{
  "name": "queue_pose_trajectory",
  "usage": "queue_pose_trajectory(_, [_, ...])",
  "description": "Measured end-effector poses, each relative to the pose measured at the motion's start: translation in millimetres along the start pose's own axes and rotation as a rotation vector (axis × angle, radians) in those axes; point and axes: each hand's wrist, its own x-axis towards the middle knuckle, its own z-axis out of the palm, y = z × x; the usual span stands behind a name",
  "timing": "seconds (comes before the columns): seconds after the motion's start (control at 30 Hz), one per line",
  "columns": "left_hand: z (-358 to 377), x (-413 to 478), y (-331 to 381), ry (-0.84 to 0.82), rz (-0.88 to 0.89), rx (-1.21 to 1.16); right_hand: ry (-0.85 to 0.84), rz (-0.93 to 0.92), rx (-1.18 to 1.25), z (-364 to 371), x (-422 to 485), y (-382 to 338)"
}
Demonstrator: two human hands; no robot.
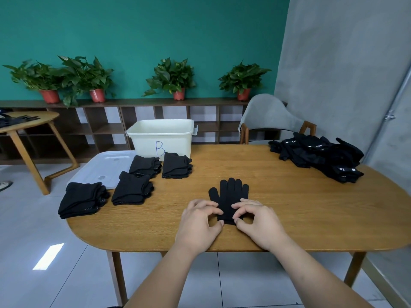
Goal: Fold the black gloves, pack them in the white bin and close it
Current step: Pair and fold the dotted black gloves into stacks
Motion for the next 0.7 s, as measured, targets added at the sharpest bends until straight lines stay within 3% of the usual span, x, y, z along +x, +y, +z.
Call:
queue_pose_trajectory(0.43, [3, -2, 2, 0.068, 0.006, 0.014, 0.131, -0.147, -0.152, 11, -6, -2])
queue_pose_trajectory(0.7, [-2, -3, 4, 0.051, 0.055, 0.017, 0.172, -0.147, -0.025, 2, -10, -13])
